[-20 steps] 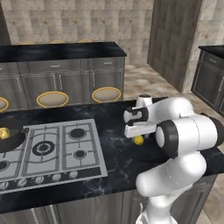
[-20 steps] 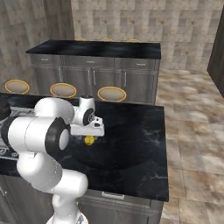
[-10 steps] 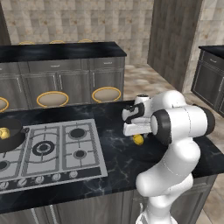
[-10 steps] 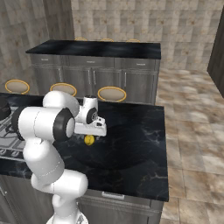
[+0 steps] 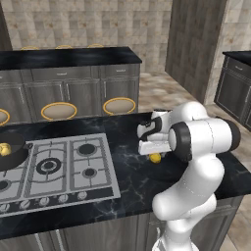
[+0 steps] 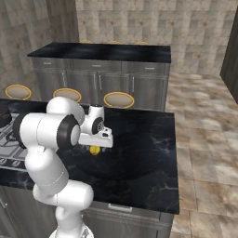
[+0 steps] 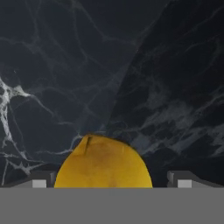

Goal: Put the potato and lemon in the pot. Retrieve the spatula and lightly stir the vegetables in the pot.

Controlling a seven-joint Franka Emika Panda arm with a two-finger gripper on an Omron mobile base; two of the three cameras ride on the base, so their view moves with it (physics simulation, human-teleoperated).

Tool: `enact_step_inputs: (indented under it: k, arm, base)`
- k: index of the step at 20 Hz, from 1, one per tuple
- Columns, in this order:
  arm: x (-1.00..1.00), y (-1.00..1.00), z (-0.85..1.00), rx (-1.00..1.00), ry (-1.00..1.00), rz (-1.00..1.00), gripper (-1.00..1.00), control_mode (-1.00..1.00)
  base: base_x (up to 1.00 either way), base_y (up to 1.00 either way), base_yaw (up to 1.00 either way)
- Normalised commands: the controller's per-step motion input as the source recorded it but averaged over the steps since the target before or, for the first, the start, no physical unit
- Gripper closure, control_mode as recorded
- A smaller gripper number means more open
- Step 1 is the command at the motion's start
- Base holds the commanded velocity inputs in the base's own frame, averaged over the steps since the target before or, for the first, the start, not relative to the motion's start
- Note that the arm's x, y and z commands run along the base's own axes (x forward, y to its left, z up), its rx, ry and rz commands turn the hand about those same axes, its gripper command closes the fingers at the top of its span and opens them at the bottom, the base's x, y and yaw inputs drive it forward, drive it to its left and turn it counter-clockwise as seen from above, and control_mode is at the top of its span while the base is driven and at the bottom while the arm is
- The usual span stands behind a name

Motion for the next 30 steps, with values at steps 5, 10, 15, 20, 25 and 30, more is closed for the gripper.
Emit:
enact_step_inputs:
  k: [5, 10, 15, 20, 25, 30]
  arm:
    - [0.0, 0.0, 0.0, 0.0, 0.0, 0.0, 1.0, -1.0]
    - [0.0, 0.0, 0.0, 0.0, 0.02, 0.0, 1.0, -1.0]
    - [-0.14, 0.1, 0.52, -0.03, -0.02, -0.01, 1.0, -1.0]
    - [-0.75, 0.23, 1.0, -0.01, -0.19, 0.0, 1.0, -1.0]
    - [-1.0, 0.02, 0.97, 0.02, -0.14, 0.0, 1.0, -1.0]
    - [-1.0, 0.0, 0.79, 0.01, -0.21, 0.0, 1.0, -1.0]
  base:
    - [0.0, 0.0, 0.0]
    - [0.0, 0.0, 0.0]
    - [0.0, 0.0, 0.0]
    - [0.0, 0.0, 0.0]
    - [0.0, 0.0, 0.0]
    - [0.0, 0.0, 0.0]
